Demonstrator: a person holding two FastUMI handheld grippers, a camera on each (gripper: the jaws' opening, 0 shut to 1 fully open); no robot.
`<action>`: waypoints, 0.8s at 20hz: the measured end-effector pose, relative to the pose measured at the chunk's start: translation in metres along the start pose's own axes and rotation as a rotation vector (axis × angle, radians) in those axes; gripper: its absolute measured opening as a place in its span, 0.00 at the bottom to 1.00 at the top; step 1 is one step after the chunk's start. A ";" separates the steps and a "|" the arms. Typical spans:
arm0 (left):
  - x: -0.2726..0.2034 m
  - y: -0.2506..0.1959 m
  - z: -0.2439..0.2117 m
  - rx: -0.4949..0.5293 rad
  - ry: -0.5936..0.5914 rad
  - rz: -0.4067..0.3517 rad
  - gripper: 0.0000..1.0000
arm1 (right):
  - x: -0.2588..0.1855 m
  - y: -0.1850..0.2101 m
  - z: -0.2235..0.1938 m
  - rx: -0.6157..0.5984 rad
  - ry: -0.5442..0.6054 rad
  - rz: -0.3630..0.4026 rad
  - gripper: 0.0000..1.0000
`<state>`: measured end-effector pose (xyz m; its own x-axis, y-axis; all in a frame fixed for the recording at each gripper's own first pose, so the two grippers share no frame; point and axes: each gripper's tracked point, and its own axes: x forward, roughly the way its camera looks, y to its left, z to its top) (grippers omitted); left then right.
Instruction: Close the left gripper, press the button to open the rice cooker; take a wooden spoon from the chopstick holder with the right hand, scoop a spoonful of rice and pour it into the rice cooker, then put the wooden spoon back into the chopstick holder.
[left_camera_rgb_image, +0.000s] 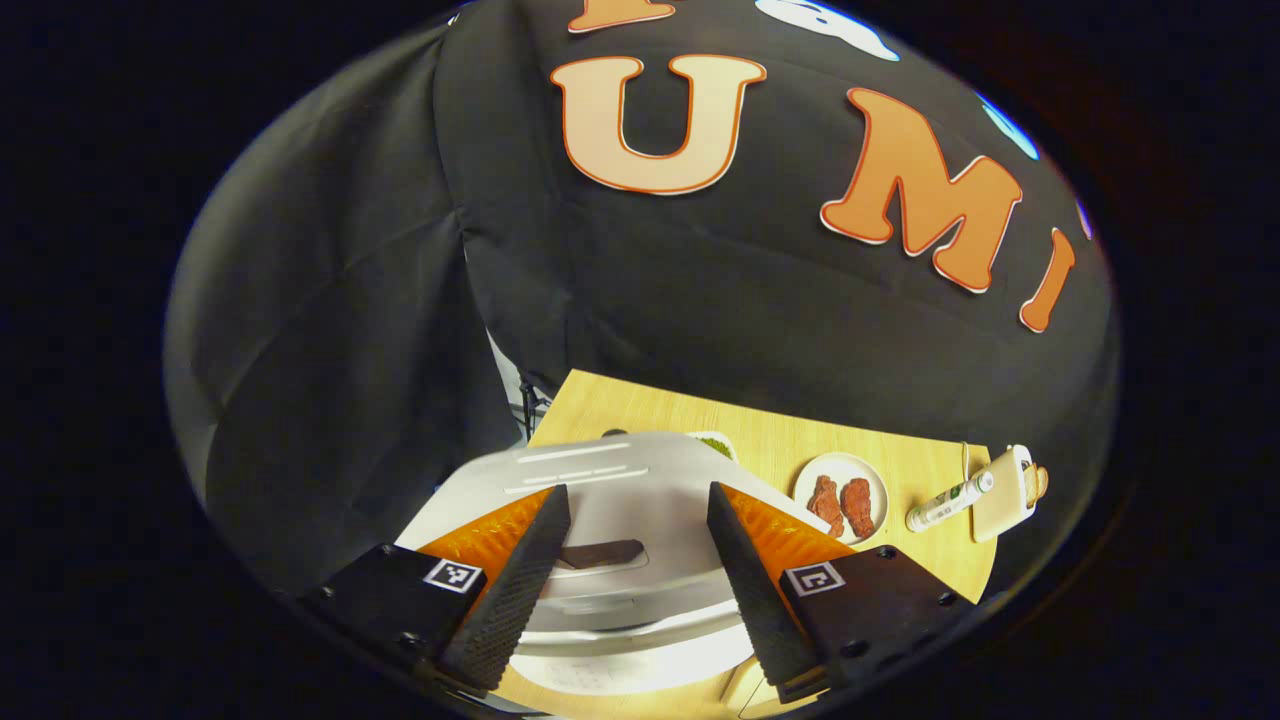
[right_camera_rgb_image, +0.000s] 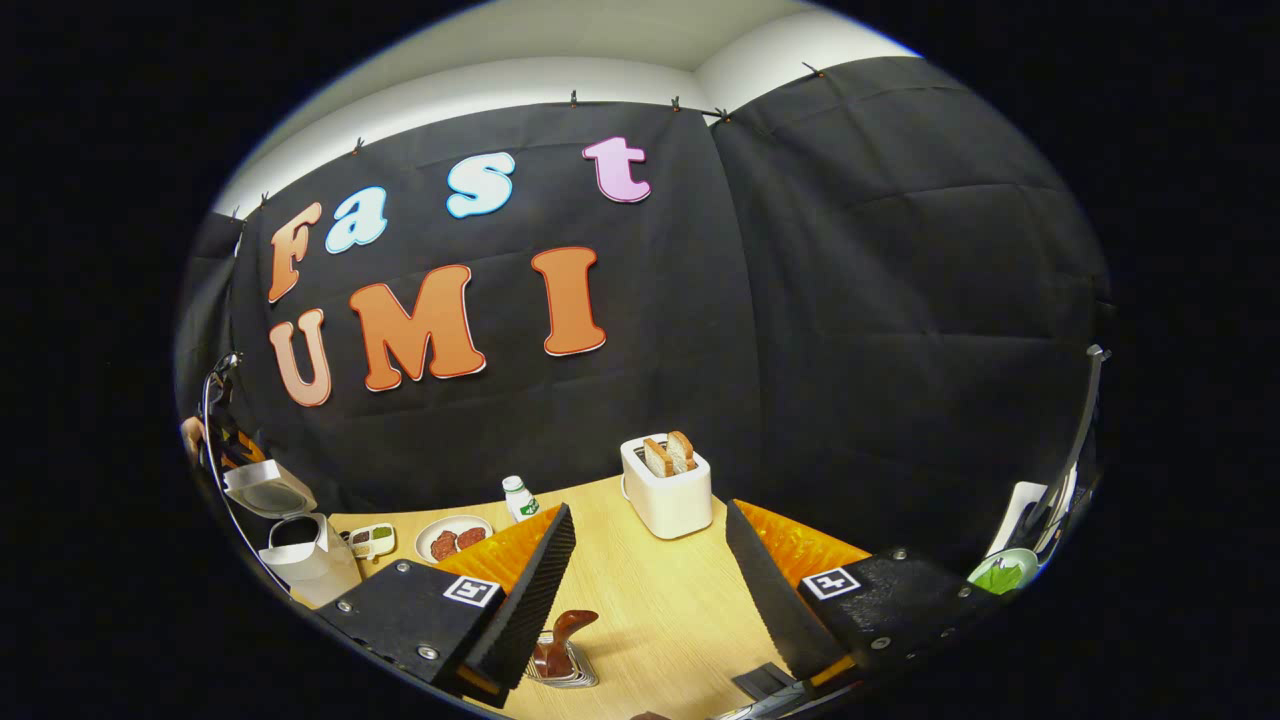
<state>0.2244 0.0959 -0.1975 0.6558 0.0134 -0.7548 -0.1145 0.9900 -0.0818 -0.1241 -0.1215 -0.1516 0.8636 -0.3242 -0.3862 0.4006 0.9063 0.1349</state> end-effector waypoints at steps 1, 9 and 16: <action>0.000 -0.002 -0.012 0.009 0.009 0.006 0.99 | 0.002 0.001 0.000 0.000 0.003 0.009 0.94; 0.031 -0.006 -0.141 0.023 0.197 0.082 0.99 | 0.012 0.001 -0.015 -0.018 0.043 0.058 0.94; 0.012 -0.011 -0.125 0.090 0.067 0.097 0.99 | 0.023 0.020 -0.008 -0.028 0.034 0.117 0.94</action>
<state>0.1403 0.0679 -0.2875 0.5930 0.1035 -0.7985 -0.1058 0.9931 0.0502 -0.0987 -0.1091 -0.1650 0.8930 -0.2069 -0.3996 0.2886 0.9447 0.1559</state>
